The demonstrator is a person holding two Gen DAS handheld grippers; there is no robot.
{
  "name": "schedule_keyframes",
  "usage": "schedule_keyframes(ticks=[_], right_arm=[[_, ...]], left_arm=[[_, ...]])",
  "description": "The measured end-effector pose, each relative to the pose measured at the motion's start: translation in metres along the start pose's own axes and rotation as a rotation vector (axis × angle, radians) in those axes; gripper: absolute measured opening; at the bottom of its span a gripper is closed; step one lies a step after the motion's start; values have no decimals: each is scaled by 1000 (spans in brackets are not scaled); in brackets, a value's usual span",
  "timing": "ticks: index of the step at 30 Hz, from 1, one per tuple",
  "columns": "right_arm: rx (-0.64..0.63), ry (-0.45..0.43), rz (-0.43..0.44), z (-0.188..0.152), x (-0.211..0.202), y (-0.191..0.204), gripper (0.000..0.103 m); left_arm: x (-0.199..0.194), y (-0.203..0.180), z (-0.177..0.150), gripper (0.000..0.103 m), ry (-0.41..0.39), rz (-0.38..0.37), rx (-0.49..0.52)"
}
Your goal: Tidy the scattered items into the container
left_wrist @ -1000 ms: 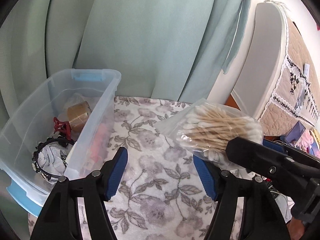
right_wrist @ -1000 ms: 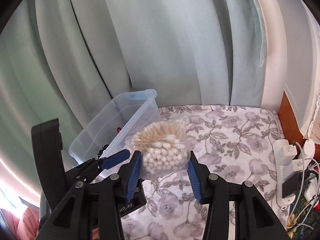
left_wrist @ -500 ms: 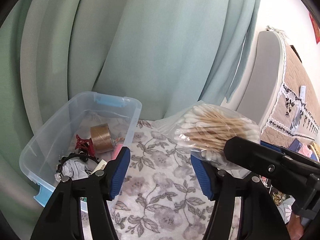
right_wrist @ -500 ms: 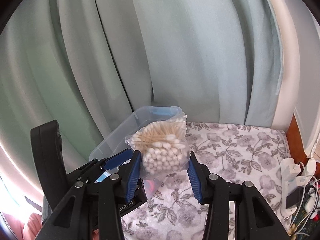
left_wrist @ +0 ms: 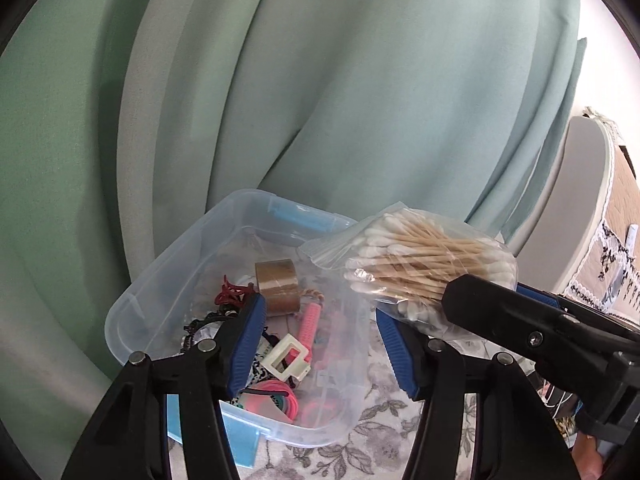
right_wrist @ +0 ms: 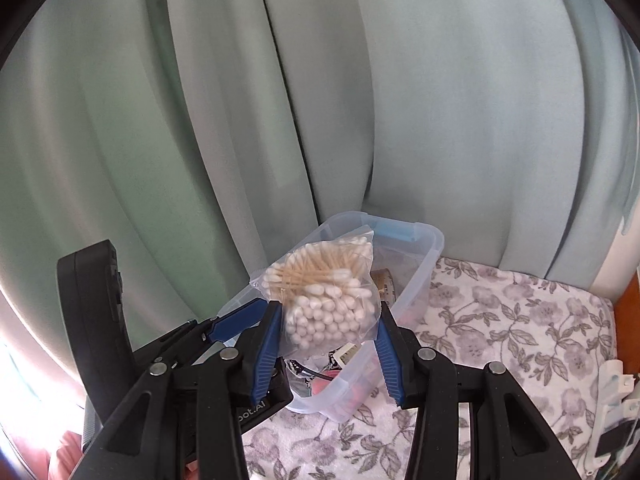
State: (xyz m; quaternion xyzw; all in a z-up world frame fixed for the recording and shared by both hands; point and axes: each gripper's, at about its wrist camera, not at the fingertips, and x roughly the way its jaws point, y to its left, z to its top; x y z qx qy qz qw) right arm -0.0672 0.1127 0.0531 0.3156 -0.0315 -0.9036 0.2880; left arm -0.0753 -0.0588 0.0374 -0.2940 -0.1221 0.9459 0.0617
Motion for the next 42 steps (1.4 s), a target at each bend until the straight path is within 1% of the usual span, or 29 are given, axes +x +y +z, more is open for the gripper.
schedule_keyframes(ticks=[4,10,13,15,16,17,20,25,30,33,38,42], right_arm=[[-25,30,5,3,23,10,48],[-26,72,12,8,52,11,48],[-29,81,-18,11,65,11,51],[-29,96,-33,12,76,9,59],[-22,104,-29,12,79,6,64],[-15,106,-28,12,81,4,66],[-7,115,-44,11,86,-2,67],[6,142,-62,6,91,-11,68],[16,153,-76,-1,86,-15,75],[13,156,-90,-3,82,-17,79],[17,164,-101,-6,76,-17,89],[20,169,-103,-10,70,-16,92]], left_arm=[[7,20,2,59,16,31,-33],[17,47,3,59,44,74,-79],[21,57,1,60,60,83,-102],[23,61,0,65,72,83,-106],[24,62,0,66,75,82,-107],[25,62,-1,67,77,83,-107],[32,63,-2,69,90,79,-108],[46,61,-4,69,115,75,-105],[47,61,-6,81,125,82,-113],[45,61,-6,81,126,81,-119],[43,56,-7,82,134,114,-86],[38,49,-8,86,127,125,-60]])
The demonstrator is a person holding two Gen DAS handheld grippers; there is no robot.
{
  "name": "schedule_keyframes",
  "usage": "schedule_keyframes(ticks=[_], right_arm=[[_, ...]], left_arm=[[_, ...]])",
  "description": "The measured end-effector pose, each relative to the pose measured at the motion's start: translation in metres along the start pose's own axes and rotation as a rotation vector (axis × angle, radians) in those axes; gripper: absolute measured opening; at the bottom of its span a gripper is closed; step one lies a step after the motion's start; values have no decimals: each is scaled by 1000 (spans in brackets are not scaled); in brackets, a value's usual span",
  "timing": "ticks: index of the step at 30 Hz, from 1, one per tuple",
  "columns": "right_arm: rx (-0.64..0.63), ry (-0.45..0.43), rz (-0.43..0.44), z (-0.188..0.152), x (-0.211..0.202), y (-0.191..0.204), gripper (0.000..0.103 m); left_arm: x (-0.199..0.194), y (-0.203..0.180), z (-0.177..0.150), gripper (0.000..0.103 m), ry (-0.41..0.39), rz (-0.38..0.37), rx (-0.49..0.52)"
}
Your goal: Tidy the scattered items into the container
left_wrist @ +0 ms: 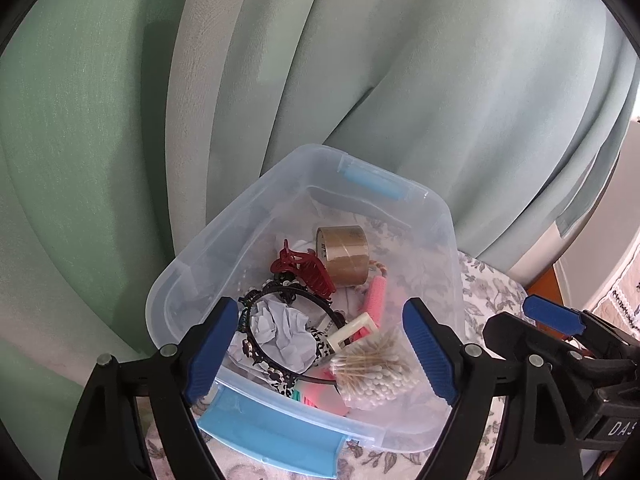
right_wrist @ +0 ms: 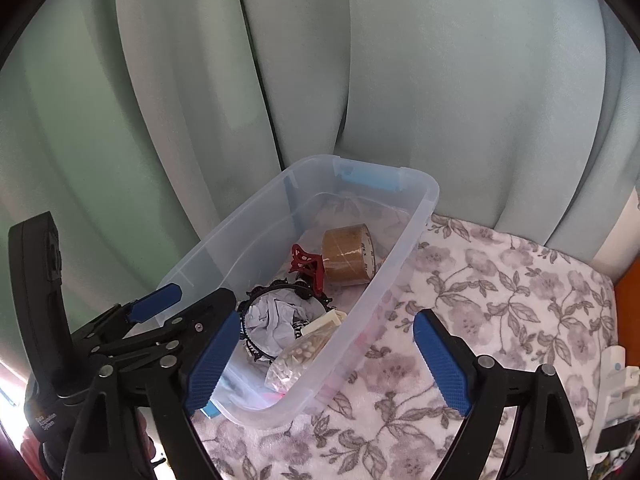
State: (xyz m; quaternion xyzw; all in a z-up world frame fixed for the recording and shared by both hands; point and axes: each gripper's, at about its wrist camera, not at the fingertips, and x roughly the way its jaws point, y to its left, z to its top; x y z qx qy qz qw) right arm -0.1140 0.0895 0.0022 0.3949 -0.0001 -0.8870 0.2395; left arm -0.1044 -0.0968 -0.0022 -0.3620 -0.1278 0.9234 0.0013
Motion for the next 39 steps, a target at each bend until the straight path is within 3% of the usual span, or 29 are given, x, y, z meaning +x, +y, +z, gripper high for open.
schedule_keyframes(ticks=[9,11,23,39], right_arm=[[36,-20,-22,-10,-19,-8,100],[46,-28,-26,-13,-24,-11,103],[78,-76,-59,-36,-56,-24,103],[139,-97,-129,-67,-89,-38,103]], left_arm=[[-15,-14,-2,87,-15,4,46],[-19,-17,-3,94,-22,15,53],[-43,-47,-9,97,-40,16,141],[-59,-82,-27,97,-15,76,210]])
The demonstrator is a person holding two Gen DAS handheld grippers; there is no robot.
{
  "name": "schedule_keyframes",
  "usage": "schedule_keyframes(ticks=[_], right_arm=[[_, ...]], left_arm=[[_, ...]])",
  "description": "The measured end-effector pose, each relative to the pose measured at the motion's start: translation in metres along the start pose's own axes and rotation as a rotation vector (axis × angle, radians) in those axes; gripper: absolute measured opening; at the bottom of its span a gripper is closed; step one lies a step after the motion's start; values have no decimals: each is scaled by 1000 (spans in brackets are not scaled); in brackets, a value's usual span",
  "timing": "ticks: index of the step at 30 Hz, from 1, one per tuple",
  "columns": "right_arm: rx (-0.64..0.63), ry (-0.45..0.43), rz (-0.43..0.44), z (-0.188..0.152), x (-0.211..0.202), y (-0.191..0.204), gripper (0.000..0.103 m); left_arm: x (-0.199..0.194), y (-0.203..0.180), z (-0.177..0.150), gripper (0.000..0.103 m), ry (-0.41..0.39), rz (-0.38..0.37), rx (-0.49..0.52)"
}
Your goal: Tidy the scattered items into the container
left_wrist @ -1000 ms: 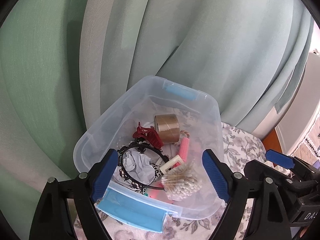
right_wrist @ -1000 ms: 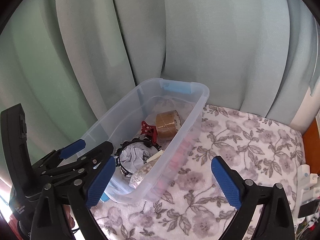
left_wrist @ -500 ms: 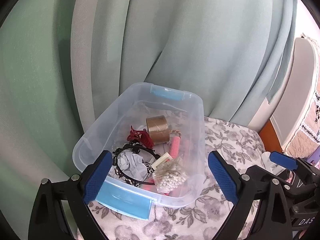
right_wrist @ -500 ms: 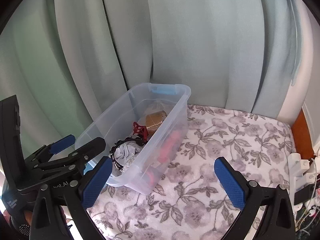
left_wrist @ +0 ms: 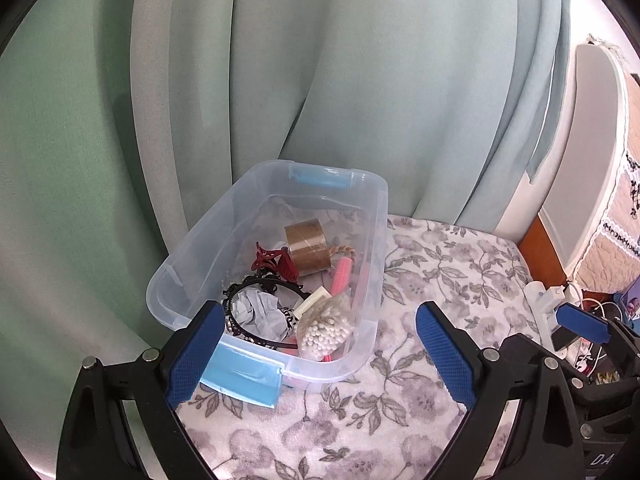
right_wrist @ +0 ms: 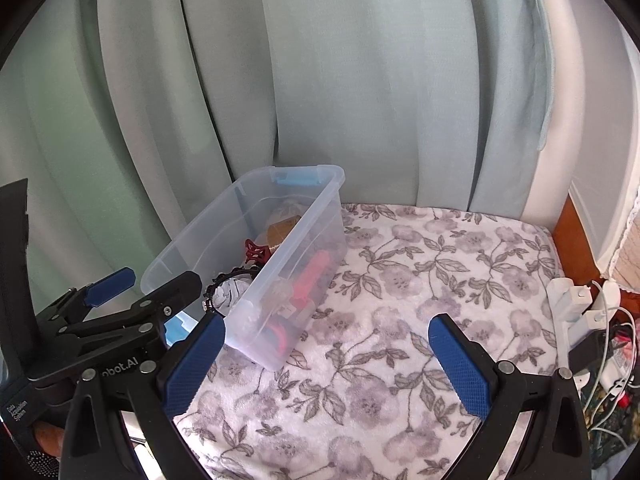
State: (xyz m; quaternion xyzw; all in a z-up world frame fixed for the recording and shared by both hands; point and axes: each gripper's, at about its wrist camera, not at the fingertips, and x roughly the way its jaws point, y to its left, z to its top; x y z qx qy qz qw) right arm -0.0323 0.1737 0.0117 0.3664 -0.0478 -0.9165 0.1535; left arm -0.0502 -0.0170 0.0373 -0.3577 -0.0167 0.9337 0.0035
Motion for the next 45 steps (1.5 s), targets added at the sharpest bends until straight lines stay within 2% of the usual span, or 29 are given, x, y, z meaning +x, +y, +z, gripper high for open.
schedule_keyframes(ticks=[11,16,25,32,45], right_arm=[[45,-8,-53,-15,-27,-5,103],[58,0,-94,-17,-39,-4,103],[68,-21,-134,-22,-61,3,103],[68,-32,-141,-26,-71,10,103],[62,-35,-142,-29,-77,19,103]], left_arm=[[-18,-13,-5,97,12,4,45],[-28,-17,-7,97,30,30,48],[-43,-15,-10,97,33,11,43],[-55,-13,-16,97,26,41,61],[-66,-6,-21,97,1,50,39]])
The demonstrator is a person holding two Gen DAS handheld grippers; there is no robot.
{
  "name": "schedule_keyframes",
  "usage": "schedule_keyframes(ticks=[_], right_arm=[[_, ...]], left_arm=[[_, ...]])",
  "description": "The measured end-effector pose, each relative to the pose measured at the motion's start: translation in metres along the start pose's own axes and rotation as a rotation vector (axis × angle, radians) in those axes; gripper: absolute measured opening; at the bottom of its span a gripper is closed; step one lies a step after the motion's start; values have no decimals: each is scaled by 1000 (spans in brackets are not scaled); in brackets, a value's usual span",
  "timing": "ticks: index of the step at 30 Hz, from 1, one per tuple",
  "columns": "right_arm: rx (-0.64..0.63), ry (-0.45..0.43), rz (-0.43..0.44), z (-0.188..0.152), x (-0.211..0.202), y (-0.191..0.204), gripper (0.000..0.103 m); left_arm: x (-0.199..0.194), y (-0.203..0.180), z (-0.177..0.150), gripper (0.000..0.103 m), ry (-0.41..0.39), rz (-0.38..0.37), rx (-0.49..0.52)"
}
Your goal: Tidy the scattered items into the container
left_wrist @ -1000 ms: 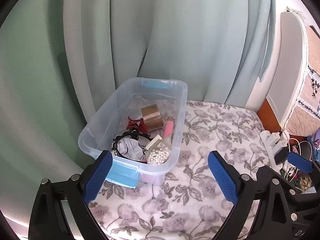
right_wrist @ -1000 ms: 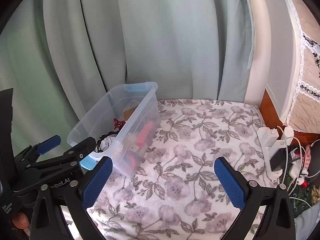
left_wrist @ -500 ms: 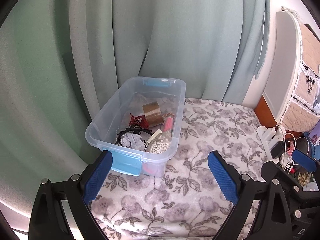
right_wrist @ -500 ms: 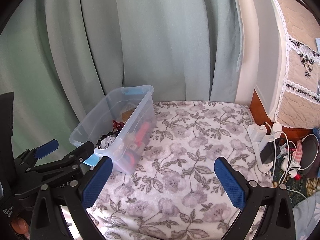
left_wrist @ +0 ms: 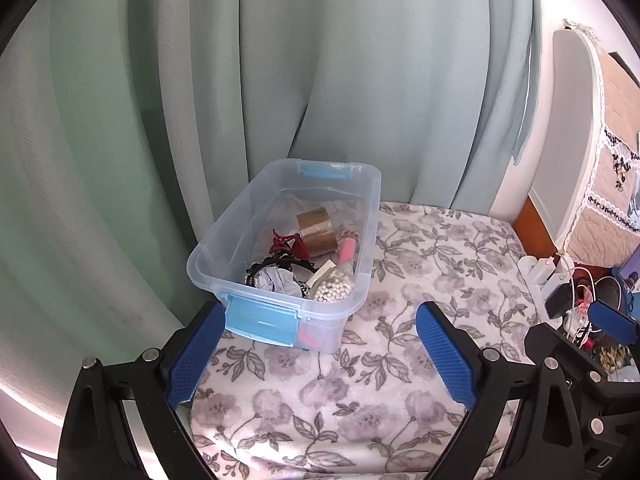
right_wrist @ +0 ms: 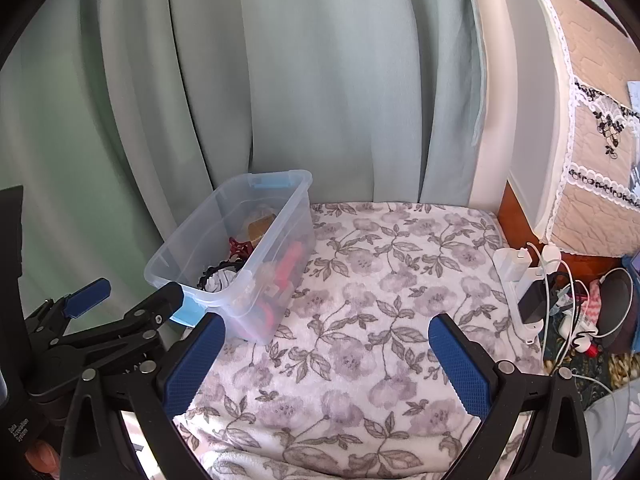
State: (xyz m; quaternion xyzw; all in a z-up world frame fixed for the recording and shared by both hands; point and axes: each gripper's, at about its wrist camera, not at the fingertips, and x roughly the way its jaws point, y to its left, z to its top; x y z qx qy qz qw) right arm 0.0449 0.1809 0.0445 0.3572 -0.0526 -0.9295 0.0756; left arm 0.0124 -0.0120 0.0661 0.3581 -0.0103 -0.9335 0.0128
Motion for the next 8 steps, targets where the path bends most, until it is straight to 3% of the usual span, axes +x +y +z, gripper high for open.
schedule_keyframes(ticks=[8], right_arm=[[0,8,-1,-3,0,2,103]], left_arm=[[0,0,-4,97,-11,0,-7]])
